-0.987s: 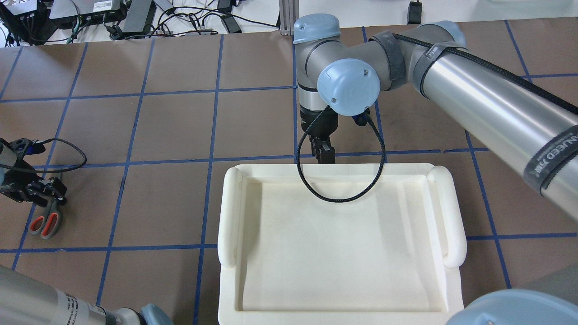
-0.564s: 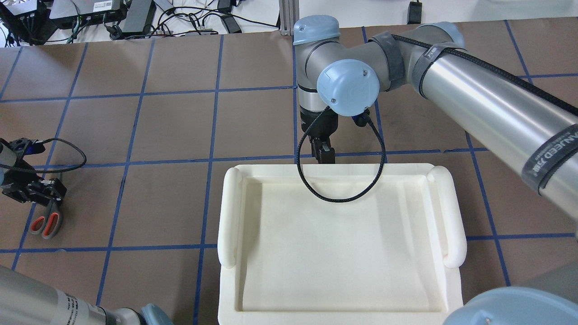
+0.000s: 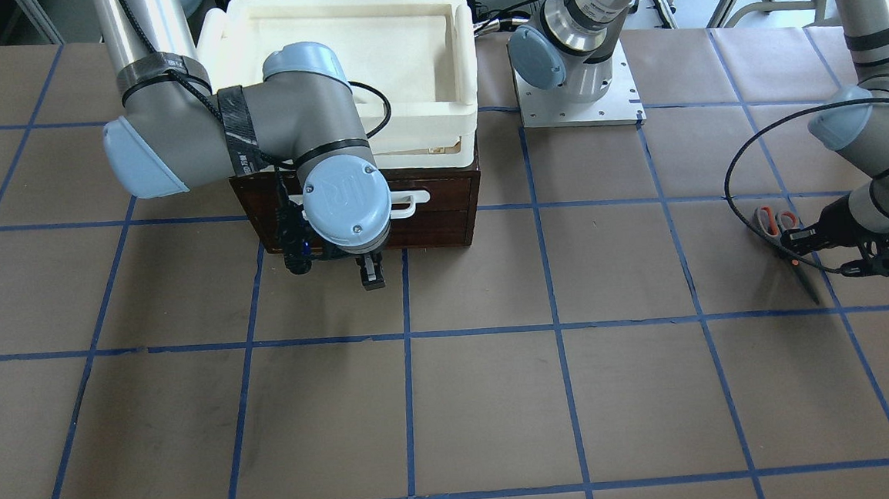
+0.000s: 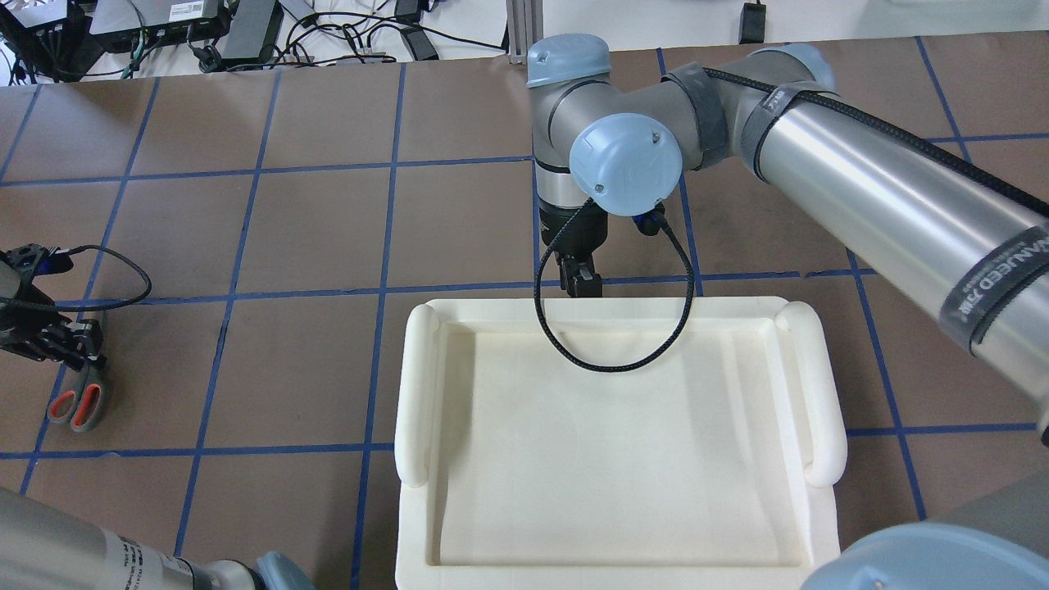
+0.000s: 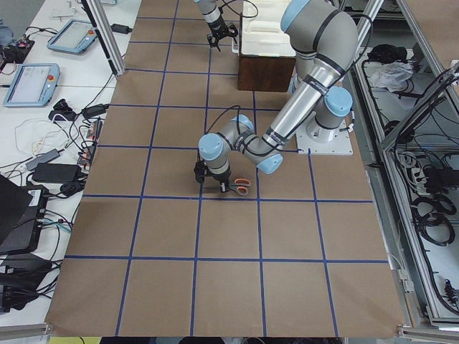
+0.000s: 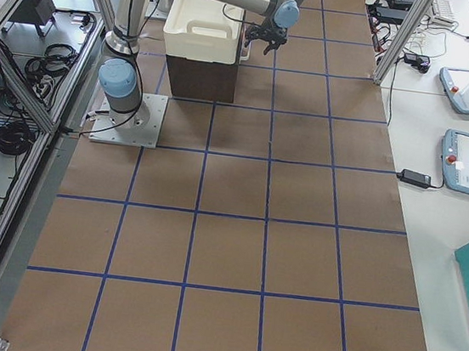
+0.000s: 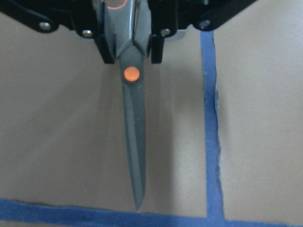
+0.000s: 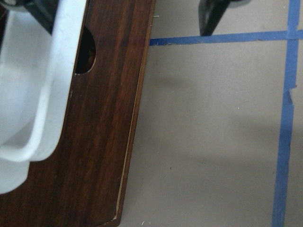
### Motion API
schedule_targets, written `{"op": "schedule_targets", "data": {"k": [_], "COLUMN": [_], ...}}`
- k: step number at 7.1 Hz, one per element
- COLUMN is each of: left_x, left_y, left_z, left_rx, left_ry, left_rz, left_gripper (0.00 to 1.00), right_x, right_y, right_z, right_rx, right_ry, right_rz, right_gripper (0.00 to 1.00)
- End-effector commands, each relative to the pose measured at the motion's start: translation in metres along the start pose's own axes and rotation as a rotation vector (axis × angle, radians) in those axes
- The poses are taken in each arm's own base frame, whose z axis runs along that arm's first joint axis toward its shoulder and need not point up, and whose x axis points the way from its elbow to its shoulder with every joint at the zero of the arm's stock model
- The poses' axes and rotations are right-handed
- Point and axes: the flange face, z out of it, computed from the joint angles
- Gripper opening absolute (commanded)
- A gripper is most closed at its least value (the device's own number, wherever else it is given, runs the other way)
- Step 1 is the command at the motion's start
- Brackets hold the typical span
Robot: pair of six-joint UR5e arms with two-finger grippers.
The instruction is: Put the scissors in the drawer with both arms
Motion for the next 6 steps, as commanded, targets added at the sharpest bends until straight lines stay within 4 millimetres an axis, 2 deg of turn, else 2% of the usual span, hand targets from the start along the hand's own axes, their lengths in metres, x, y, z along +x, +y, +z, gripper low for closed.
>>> {"op": "schedule_targets", "data": {"k": [1, 2, 3, 6], "left_x": [-0.001, 0.004, 0.011, 0.071], "left_y": [-0.001, -0.004, -0.006, -0.020], "left_z": [-0.004, -0.019, -0.045, -0.147], "left_rx": [0.008, 0.024, 0.034, -0.017], "left_ry": [-0.005, -0.022, -0.031, 0.006], "left_rz": [0.000, 0.014, 0.024, 0.037], "left_gripper": [0.09, 0.09, 0.09, 0.09], "right_x": [0.000, 0.000, -0.005, -0.014], "right_y": [-0.001, -0.001, 0.000, 0.001], "right_z": [0.011, 0.011, 0.006, -0.012], "right_rx": [0.004, 0.003, -0.002, 0.004], "right_ry": [0.009, 0.008, -0.048, -0.161], "right_rz": [-0.008, -0.017, -0.026, -0.106], "right_gripper": [1.00, 1.00, 1.00, 1.00]}}
